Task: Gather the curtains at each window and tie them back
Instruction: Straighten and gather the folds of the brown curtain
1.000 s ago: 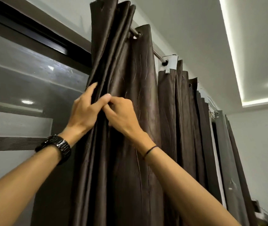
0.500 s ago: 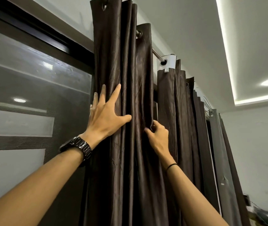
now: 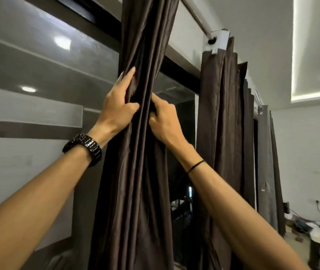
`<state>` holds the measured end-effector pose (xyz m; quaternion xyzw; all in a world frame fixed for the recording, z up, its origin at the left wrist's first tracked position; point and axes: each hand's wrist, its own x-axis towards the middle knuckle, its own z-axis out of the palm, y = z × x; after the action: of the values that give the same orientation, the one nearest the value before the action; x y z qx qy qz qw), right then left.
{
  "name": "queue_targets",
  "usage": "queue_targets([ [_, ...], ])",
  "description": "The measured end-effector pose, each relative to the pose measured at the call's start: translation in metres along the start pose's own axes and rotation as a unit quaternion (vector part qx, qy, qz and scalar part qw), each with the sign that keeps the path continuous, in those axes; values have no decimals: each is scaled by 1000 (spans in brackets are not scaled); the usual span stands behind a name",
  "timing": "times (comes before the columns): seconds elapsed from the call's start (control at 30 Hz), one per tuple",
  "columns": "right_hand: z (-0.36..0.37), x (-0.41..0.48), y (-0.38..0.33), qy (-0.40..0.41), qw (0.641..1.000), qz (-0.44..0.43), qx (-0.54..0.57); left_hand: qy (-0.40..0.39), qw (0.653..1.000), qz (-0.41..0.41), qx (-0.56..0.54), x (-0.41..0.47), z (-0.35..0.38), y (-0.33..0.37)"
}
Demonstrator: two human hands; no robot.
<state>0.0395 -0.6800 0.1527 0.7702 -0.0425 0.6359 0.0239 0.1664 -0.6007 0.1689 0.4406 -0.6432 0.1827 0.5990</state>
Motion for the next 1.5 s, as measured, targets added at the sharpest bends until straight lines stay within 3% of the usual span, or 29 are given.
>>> queue_targets([
  [0.23, 22, -82, 20, -86, 986, 127, 61, -58, 998, 11, 7, -42, 20, -14],
  [0.33, 34, -141, 16, -64, 979, 166, 101, -84, 996, 8, 39, -85, 34, -25],
  [0.6, 35, -242, 9, -59, 977, 188, 78, -145, 985, -2, 92, -183, 55, -61],
  [0.7, 35, -257, 12, -17, 979, 196, 60, -140, 985, -22, 96, -207, 60, -69],
  [0.8, 33, -273, 19, 46, 976, 210, -25, -106, 982, -15, 154, -226, 61, -78],
  [0.93, 31, -299, 30, 29, 972, 207, -106, -2, 962, 20, 272, -250, 57, -85],
  [1.0, 30, -310, 23, -4, 970, 210, -121, 19, 960, -2, 279, -263, 59, -85],
  [1.2, 28, -321, 16, -152, 944, 273, -104, -74, 966, -59, 239, -294, 69, -79],
  [1.3, 27, -314, 20, -127, 940, 296, -112, -67, 967, -101, 226, -287, 61, -82],
  [1.43, 24, -311, 24, -12, 922, 385, -35, -72, 967, -218, 114, -271, 64, -74],
  [1.5, 28, -308, 26, -55, 933, 353, -37, -81, 959, -254, 100, -262, 73, -66],
])
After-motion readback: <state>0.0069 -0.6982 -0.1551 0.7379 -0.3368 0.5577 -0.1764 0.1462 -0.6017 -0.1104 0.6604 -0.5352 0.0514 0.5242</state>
